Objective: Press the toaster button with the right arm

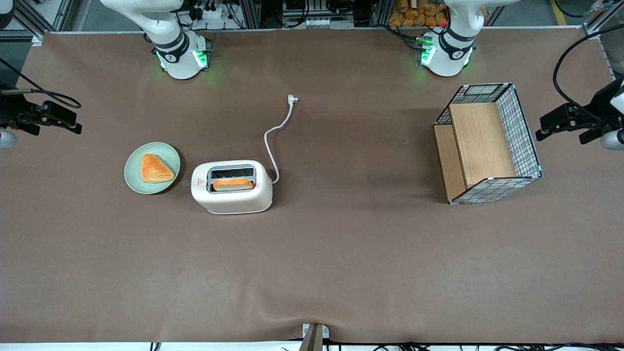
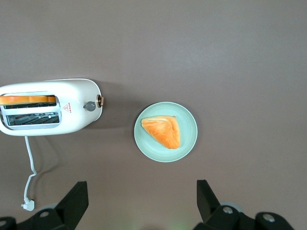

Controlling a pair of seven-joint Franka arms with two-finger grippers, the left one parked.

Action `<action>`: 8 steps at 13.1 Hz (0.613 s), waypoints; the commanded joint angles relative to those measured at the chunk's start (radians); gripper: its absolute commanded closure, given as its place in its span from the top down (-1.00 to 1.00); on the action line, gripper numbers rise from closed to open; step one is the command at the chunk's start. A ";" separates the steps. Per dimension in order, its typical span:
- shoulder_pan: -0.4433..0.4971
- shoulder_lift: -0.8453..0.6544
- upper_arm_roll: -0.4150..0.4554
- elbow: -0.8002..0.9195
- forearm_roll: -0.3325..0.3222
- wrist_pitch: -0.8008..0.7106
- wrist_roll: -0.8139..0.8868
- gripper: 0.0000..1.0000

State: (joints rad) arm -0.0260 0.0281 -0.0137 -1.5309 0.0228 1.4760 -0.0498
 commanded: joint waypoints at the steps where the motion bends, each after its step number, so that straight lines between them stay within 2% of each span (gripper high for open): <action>1: -0.003 -0.017 0.011 0.000 -0.024 0.000 0.016 1.00; 5: -0.008 0.012 0.011 0.047 -0.041 0.003 0.018 1.00; 8: -0.015 0.013 0.009 0.054 -0.026 0.004 0.018 1.00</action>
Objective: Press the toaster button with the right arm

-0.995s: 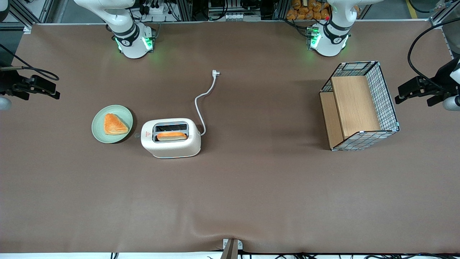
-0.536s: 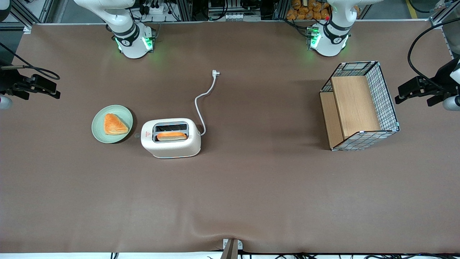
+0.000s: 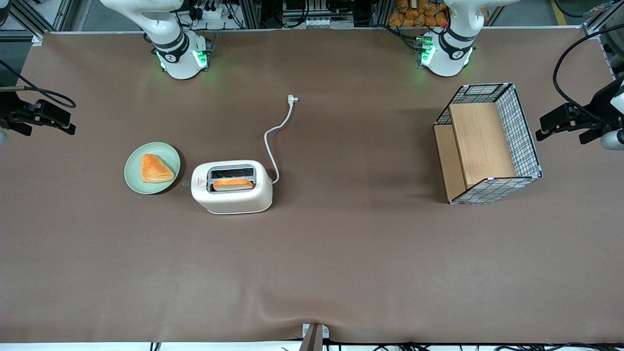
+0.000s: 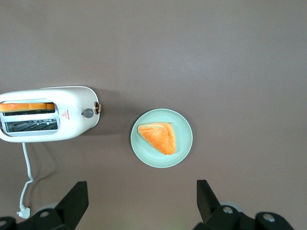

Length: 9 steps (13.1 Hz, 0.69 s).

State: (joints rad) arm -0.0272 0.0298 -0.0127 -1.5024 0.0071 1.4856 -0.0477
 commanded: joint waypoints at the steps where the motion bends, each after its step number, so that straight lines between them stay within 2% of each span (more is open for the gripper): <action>1: -0.016 0.019 0.008 0.025 -0.010 -0.005 0.016 1.00; 9: -0.013 0.024 0.008 0.025 -0.024 0.001 0.017 1.00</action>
